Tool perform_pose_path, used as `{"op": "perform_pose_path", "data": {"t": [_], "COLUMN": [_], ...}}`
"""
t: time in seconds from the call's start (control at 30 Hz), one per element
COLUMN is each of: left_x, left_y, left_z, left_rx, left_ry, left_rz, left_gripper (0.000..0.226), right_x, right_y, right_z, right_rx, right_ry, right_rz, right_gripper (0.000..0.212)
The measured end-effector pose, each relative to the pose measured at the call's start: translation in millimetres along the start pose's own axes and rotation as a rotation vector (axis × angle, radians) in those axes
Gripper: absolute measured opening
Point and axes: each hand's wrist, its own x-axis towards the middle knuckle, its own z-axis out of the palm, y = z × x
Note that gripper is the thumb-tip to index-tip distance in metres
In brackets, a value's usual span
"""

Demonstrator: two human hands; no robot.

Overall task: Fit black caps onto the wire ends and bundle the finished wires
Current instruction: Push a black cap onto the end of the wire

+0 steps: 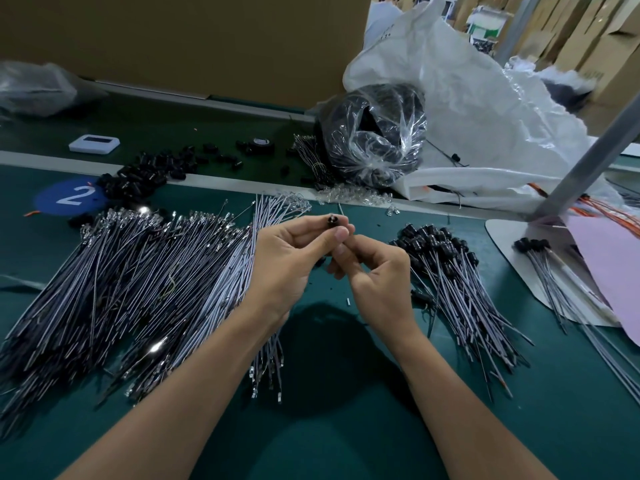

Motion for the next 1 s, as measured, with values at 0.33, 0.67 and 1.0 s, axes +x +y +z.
{"op": "perform_pose_path", "data": {"t": [0.33,0.67,1.0], "left_x": [-2,0,4], "left_y": [-8,-3,1], "left_z": [4,-4,-7], "left_rx": [-0.038,-0.074,-0.088], "left_ry": [0.025,0.049,0.071], "left_rz": [-0.018,-0.042,-0.068], "left_gripper": [0.02,0.023,0.014], "right_x": [-2,2,2], "right_y": [-3,-9,-10], "right_z": [4,2,1], "right_rx": [0.097,0.236,0.215], "right_ry": [0.027,-0.027,-0.018], "right_rz": [0.025,0.145,0.159], "right_gripper": [0.019,0.013,0.013]}}
